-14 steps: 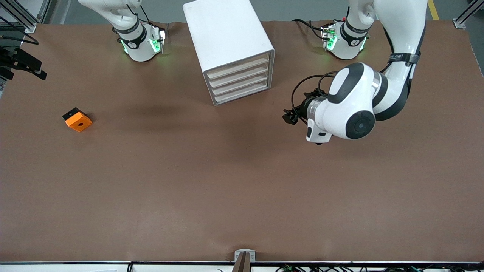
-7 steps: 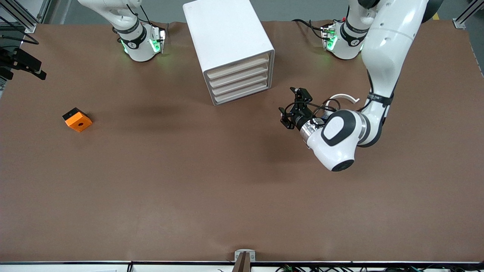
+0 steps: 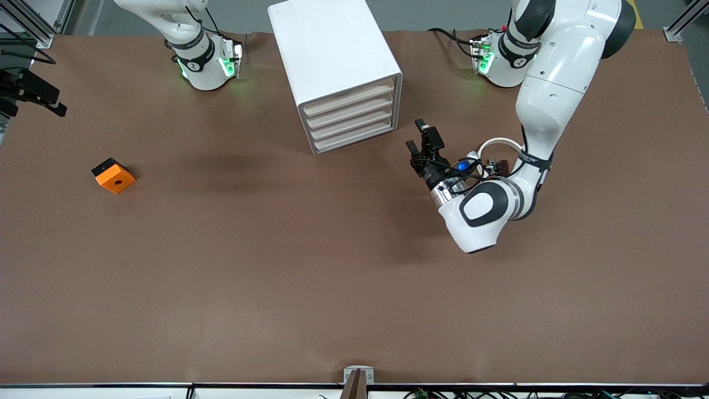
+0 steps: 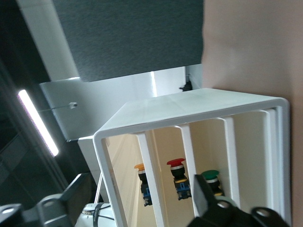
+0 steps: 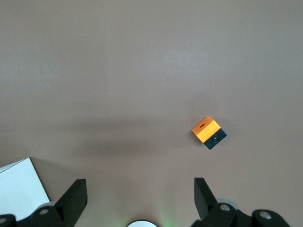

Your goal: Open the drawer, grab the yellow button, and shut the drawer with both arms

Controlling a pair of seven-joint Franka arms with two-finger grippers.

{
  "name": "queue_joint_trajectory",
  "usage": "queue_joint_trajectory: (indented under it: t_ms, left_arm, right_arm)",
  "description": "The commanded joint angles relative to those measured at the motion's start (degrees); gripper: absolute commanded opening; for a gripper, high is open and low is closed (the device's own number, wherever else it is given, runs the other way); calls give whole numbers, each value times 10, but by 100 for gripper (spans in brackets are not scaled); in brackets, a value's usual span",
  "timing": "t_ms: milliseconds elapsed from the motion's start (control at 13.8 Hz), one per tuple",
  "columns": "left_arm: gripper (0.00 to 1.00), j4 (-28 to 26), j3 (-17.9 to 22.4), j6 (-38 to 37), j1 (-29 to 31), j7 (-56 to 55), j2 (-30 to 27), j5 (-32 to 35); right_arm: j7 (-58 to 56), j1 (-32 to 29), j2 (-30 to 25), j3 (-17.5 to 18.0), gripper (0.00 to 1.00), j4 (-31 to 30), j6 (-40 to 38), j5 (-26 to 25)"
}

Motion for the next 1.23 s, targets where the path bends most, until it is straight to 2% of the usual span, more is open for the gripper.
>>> queue_joint_trajectory:
  t_ms: [0,361,867,1156]
  left_arm:
    - [65,11,1,-17,-10,-40,17,-34]
    - [60,-1,-8,-15,-32,-70,16,-37]
    - [60,-3,-5,-11,-91,-67,11,-26]
    - [60,-28,-5,-5,-111,-68,-2,-26]
  right_arm:
    - [6,2,-9,1,100,-2,0,4]
    - [6,5,-9,1,100,-2,0,2]
    - [6,5,-9,1,100,-2,-2,2]
    - [6,5,-9,1,100,-2,-2,2]
